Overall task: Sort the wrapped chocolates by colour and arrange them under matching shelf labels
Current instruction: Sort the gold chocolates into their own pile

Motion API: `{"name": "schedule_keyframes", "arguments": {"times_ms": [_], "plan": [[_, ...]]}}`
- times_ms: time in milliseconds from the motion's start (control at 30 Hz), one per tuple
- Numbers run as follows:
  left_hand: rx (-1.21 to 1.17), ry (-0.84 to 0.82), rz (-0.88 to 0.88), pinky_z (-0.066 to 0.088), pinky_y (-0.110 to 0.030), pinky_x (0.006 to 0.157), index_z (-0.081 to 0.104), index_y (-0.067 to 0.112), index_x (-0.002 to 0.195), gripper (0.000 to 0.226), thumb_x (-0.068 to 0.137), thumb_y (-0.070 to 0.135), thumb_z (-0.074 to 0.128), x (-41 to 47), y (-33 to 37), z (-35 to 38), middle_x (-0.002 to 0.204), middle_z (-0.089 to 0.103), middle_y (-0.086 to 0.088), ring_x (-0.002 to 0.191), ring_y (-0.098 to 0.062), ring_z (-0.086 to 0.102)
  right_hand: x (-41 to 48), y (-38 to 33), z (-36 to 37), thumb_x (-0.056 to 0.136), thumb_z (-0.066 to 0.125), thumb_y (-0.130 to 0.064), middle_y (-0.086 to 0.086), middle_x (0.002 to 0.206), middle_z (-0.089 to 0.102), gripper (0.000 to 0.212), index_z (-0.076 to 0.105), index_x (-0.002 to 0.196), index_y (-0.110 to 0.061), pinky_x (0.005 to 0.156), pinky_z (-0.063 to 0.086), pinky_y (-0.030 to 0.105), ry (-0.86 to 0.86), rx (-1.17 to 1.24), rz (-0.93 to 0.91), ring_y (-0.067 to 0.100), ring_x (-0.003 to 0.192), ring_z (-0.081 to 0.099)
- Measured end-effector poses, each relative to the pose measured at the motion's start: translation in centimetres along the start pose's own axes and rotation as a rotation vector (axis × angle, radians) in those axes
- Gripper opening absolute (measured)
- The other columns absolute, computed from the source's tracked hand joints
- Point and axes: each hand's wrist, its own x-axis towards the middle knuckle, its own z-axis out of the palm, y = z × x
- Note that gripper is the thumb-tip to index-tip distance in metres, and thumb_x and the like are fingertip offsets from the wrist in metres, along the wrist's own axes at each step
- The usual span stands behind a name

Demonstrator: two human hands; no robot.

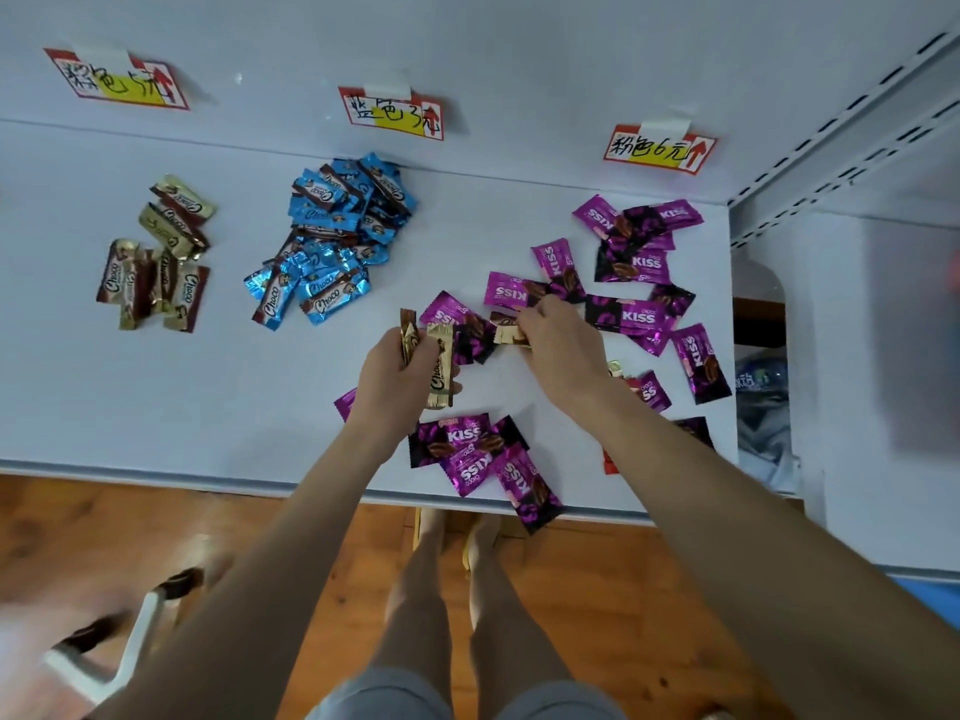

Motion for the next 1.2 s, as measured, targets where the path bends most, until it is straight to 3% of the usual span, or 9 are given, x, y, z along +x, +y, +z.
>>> {"name": "schedule_keyframes", "arguments": {"times_ms": [200,400,533,600,767,900,1000,1100,1200], "plan": [[0.072,-0.072,0.066,0.054,-0.024,0.053,0.048,0.016,0.087,0.014,0.099,0.019,0.042,0.1,0.1,0.8,0.073,0.061,-0.006,0.055,-0.014,0.061,-1.0,1.5,-1.8,0.094,0.049,-0.016,-0.001,0.066,0.045,0.018,0.052,0.079,-0.007,0.056,0.029,0.030,0.046,0.346,0.027,0.020,0.066,0.045],[0.475,-0.275,0.251,0.037,-0.030,0.057,0.045,0.008,0.081,0.029,0.095,0.032,0.049,0.9,0.0,3.9,0.065,0.042,-0.001,0.061,-0.017,0.042,-5.5,5.0,-4.4,0.095,0.048,-0.018,-0.003,0.060,0.046,0.017,0.055,0.081,-0.010,0.044,0.031,0.012,0.066,0.826,0.346,0.008,0.052,0.039],[0.649,-0.336,0.324,0.032,-0.016,0.049,0.047,0.012,0.085,0.022,0.092,0.030,0.057,1.5,0.2,6.7,0.067,0.043,0.004,0.058,-0.008,0.040,-9.2,6.8,-4.1,0.095,0.048,-0.017,0.017,0.077,0.059,0.015,0.057,0.084,-0.013,0.073,0.052,0.053,0.161,1.080,0.567,0.039,0.073,0.058],[0.714,-0.360,0.338,0.033,-0.016,0.050,0.048,0.012,0.087,0.018,0.090,0.026,0.059,1.6,0.4,8.1,0.069,0.046,0.004,0.060,-0.010,0.043,-10.7,7.2,-3.5,0.094,0.048,-0.015,0.021,0.086,0.063,0.012,0.057,0.087,-0.015,0.079,0.050,0.057,0.212,1.134,0.642,0.040,0.083,0.061],[0.856,-0.342,0.413,0.038,-0.026,0.062,0.051,0.016,0.090,0.026,0.082,0.035,0.067,1.4,0.1,11.1,0.079,0.052,0.003,0.077,-0.018,0.054,-12.9,7.7,-1.9,0.095,0.046,-0.014,-0.001,0.067,0.056,0.010,0.051,0.087,-0.018,0.059,0.048,0.032,0.286,1.136,0.720,0.008,0.057,0.054],[1.009,-0.336,0.495,0.042,-0.030,0.069,0.057,0.014,0.106,0.033,0.083,0.035,0.066,1.5,-0.6,12.5,0.097,0.059,-0.005,0.090,-0.024,0.058,-13.6,8.1,-1.3,0.092,0.052,-0.032,-0.001,0.074,0.057,0.021,0.054,0.093,-0.011,0.067,0.050,0.039,0.273,1.061,0.688,0.012,0.067,0.057],[1.042,-0.319,0.547,0.039,-0.029,0.065,0.057,0.012,0.106,0.026,0.086,0.028,0.063,1.7,-0.8,12.7,0.099,0.058,-0.008,0.088,-0.026,0.058,-13.7,8.5,-0.9,0.085,0.063,-0.035,-0.003,0.082,0.060,0.030,0.055,0.097,-0.009,0.061,0.046,0.022,0.283,1.024,0.690,0.007,0.072,0.059],[1.061,-0.309,0.556,0.035,-0.029,0.062,0.057,0.011,0.100,0.019,0.087,0.024,0.060,1.9,-0.7,12.4,0.091,0.054,-0.007,0.084,-0.026,0.057,-13.4,8.8,-0.7,0.086,0.065,-0.025,-0.008,0.079,0.059,0.018,0.052,0.096,-0.015,0.052,0.041,0.007,0.293,1.015,0.686,-0.005,0.066,0.058],[0.994,-0.297,0.477,0.031,-0.025,0.052,0.052,0.014,0.080,0.018,0.087,0.027,0.061,2.2,-0.3,11.8,0.082,0.048,-0.002,0.076,-0.024,0.055,-12.6,8.9,-0.5,0.089,0.059,-0.020,-0.003,0.076,0.061,0.009,0.055,0.095,-0.013,0.048,0.042,0.010,0.265,0.988,0.681,0.001,0.061,0.058]]}}
